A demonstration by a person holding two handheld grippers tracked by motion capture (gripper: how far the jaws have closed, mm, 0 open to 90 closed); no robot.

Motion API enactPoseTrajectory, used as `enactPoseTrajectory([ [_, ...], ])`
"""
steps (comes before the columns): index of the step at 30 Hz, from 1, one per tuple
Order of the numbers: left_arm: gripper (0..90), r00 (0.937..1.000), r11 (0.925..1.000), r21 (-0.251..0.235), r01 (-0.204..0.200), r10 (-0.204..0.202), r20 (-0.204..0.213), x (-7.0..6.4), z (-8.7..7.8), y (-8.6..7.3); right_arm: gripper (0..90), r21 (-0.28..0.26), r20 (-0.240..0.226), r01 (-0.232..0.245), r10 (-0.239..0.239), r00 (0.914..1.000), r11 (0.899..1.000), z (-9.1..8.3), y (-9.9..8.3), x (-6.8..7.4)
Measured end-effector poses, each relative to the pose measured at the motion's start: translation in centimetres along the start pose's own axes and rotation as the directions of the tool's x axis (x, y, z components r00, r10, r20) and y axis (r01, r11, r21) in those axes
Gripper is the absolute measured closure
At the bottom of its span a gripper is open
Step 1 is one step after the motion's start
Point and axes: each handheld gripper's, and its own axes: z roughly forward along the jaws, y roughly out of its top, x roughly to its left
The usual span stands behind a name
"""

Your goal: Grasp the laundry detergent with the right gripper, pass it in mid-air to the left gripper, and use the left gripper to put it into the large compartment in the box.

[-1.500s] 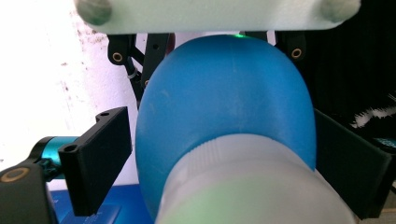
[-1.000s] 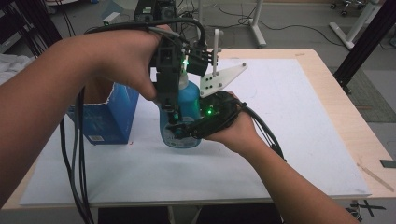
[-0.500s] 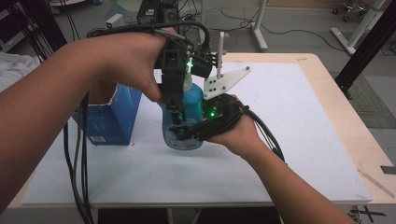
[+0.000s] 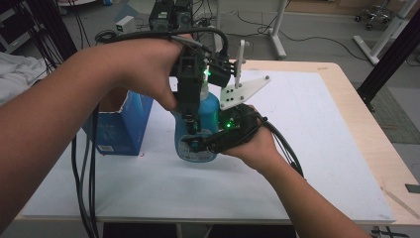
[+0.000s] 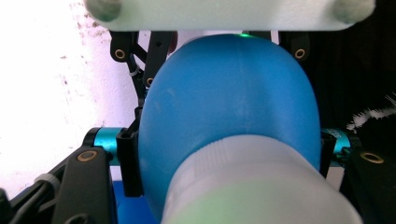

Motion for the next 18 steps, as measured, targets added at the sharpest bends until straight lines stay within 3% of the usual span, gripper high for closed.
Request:
enactPoseTrajectory([
  [18, 39.6, 0.9995, 1.0000, 0.000, -0.008, 0.008, -0.030, -0.52, -0.08, 0.28, 45.7, -0.017, -0.002, 0.010, -0.011, 0.9999, 1.000, 0.01, -0.05, 0.05],
])
